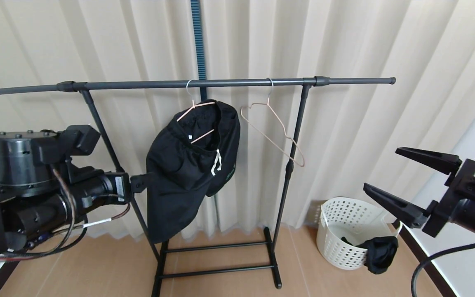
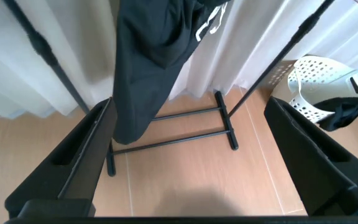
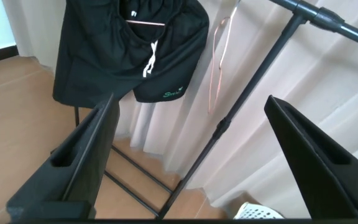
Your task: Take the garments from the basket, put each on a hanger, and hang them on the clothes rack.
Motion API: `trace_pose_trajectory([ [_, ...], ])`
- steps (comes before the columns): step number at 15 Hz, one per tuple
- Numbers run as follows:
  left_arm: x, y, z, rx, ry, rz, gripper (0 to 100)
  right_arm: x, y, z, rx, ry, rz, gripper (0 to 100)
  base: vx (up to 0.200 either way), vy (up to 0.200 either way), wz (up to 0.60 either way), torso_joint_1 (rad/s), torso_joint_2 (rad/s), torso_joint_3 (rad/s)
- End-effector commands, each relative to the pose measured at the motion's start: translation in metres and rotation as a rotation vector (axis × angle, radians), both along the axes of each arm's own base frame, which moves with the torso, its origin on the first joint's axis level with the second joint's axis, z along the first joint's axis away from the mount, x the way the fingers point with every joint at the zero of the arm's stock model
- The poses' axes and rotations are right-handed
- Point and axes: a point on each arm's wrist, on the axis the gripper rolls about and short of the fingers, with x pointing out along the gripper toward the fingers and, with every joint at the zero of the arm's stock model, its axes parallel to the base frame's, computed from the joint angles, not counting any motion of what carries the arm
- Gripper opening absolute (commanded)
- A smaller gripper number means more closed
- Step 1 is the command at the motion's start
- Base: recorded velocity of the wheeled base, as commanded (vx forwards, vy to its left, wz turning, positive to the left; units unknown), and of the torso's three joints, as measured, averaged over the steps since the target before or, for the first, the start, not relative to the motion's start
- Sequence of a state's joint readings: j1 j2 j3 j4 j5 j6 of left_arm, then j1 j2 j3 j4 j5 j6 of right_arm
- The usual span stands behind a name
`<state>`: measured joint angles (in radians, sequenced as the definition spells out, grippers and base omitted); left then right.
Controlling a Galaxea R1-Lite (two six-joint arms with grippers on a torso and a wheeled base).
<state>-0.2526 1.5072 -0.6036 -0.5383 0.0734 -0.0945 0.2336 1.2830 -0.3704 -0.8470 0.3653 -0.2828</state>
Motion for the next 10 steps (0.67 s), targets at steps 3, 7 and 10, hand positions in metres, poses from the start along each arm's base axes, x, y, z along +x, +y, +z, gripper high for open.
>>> trace_pose_trajectory([
  [3,-0.066,0.016,-0.019,-0.002,-0.015,-0.002,100,-0.053,-0.013,-0.016,0.022,-0.012,0.000,100,0.000,0.000,0.00,0.000,0.00,0.000],
  [7,-0.104,0.027,-0.050,-0.003,-0.004,0.002,100,-0.095,-0.024,-0.045,0.074,0.026,-0.019,100,0.000,0.000,0.00,0.000,0.00,0.000],
  [10,-0.122,0.032,-0.068,-0.006,0.036,0.009,100,-0.118,-0.030,-0.052,0.088,0.019,-0.079,100,0.000,0.000,0.00,0.000,0.00,0.000],
])
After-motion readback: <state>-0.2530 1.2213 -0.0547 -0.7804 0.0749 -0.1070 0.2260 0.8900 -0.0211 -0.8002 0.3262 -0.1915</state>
